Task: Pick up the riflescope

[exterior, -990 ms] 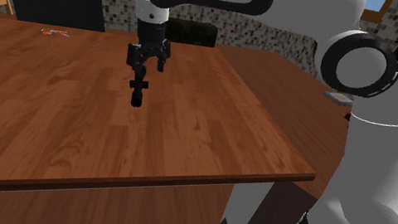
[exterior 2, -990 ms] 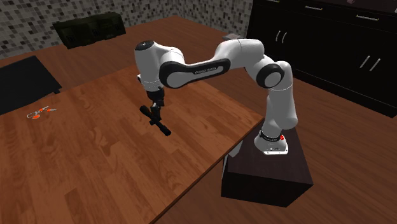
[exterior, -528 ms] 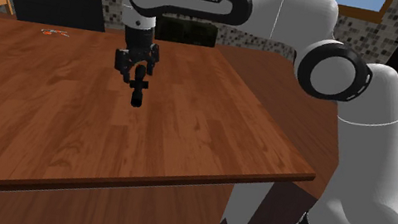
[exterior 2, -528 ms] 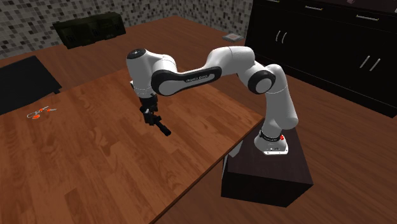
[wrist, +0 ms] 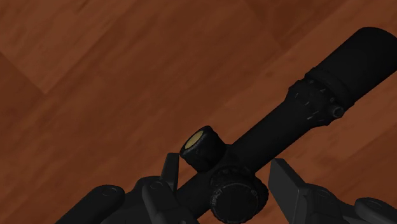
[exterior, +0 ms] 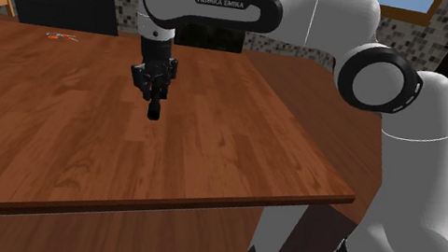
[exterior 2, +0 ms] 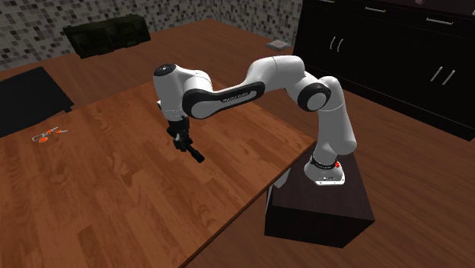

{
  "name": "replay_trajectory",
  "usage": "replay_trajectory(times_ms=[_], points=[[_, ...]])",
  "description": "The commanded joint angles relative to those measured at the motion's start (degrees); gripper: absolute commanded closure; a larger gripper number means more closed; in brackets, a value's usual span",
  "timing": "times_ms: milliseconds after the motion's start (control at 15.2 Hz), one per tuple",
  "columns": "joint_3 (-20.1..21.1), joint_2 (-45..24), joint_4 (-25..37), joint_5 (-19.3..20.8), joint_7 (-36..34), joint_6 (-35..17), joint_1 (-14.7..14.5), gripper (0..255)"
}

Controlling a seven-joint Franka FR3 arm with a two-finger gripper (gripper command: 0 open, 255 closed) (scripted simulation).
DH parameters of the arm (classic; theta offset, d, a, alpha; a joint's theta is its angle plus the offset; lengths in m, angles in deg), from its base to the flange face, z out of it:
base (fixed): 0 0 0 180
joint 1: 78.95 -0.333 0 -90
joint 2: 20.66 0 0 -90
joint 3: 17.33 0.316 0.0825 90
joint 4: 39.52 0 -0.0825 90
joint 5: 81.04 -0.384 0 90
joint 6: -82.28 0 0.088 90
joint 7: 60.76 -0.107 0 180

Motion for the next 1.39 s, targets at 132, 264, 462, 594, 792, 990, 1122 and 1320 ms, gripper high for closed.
replay_trajectory(times_ms=[132,264,462,594,792,990,1122,1320], points=[[0.00,0.00,-0.09,0.00,0.00,-0.05,0.00,255],[0.00,0.02,-0.11,0.00,0.01,-0.05,0.01,255],[0.01,-0.32,1.95,0.04,0.05,1.67,-0.16,255],[0.00,-0.85,4.35,0.12,0.13,3.53,-0.36,255],[-0.03,-1.91,8.40,0.29,0.25,6.52,-0.72,255],[-0.09,-3.40,13.21,0.54,0.39,9.82,-1.20,255],[-0.16,-4.76,17.05,0.76,0.51,12.30,-1.62,255],[-0.35,-7.78,24.63,1.24,0.77,16.82,-2.50,255]])
